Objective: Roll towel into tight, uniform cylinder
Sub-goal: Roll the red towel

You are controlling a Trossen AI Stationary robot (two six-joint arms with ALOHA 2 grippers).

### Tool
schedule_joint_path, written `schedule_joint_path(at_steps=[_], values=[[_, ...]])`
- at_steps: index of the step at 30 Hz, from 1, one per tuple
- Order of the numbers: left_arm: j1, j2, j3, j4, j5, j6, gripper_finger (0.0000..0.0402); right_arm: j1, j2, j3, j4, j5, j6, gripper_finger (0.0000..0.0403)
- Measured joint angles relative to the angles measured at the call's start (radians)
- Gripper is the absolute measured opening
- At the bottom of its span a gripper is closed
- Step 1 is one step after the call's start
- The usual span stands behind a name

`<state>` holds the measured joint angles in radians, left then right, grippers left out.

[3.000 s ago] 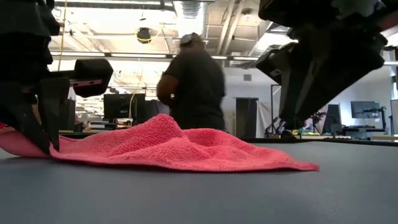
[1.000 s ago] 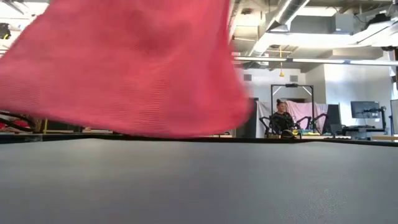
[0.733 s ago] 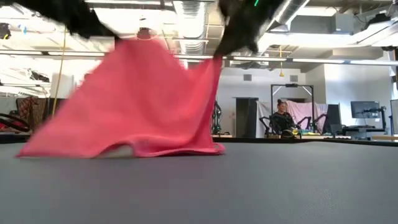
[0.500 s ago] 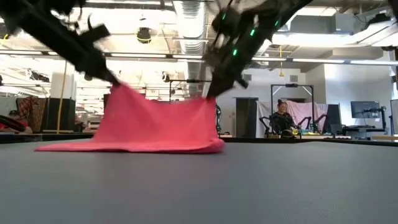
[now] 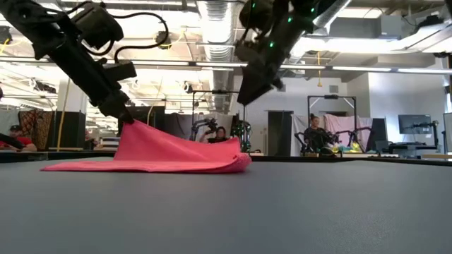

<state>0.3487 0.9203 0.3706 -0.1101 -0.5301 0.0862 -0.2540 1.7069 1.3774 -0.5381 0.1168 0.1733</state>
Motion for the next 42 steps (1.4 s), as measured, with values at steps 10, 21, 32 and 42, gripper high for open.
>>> schedule_joint_path(at_steps=[10, 21, 32, 42], values=[[0.064, 0.009, 0.043, -0.02, 0.048, -0.044, 0.0096, 0.275, 0.135, -0.125, 0.45, -0.09, 0.116, 0.0131], [0.032, 0.259, -0.037, 0.197, 0.395, -0.102, 0.0073, 0.369, 0.31, -0.121, 0.481, 0.071, 0.206, 0.0091], [-0.037, 0.492, -0.035, 0.274, 0.629, -0.199, 0.0004, 0.261, 0.283, -0.119, 0.215, 0.146, 0.086, 0.0028], [-0.27, 0.27, -0.043, 0.171, 0.821, -0.393, 0.0001, 0.018, 0.246, -0.12, 0.094, 0.173, -0.17, 0.003]])
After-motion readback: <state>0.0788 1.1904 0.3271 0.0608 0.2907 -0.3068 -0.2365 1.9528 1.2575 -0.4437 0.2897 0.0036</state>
